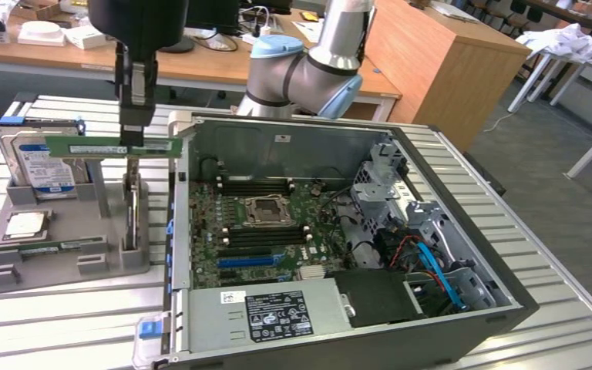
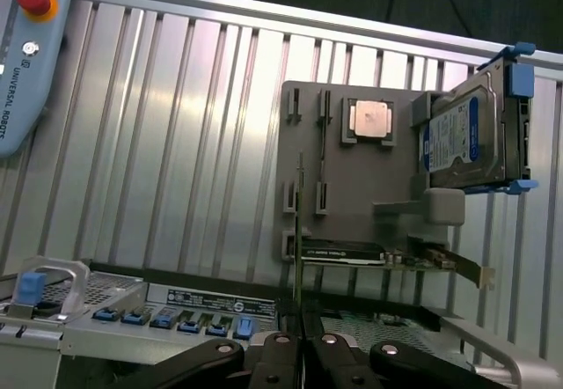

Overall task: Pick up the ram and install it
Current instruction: 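Pick up the ram and move it above insertion slot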

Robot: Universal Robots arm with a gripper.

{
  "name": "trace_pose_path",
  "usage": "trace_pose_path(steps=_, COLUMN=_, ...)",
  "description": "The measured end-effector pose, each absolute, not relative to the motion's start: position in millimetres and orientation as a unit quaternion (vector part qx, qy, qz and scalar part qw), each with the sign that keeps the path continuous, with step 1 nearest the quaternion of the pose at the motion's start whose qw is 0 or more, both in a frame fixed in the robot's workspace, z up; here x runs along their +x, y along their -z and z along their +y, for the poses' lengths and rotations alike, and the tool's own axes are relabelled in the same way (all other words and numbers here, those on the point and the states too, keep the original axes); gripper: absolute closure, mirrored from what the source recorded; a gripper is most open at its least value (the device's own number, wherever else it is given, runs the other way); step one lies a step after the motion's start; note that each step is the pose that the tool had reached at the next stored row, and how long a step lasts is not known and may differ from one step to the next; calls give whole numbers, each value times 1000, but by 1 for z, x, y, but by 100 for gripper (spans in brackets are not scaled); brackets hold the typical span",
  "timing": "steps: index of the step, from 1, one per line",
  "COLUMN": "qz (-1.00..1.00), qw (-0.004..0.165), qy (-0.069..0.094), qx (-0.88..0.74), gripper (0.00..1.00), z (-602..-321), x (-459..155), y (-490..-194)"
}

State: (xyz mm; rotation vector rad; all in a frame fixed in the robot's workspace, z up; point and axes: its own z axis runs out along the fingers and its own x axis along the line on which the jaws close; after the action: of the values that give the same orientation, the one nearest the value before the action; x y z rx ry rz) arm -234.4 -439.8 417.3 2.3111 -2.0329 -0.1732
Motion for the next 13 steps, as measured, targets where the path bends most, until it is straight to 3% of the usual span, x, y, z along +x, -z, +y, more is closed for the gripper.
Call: trace_pose_path(steps=13, qz=-659, qw=31, qy=58, qx=749, gripper=88, z=-440, x=-193, y=-415)
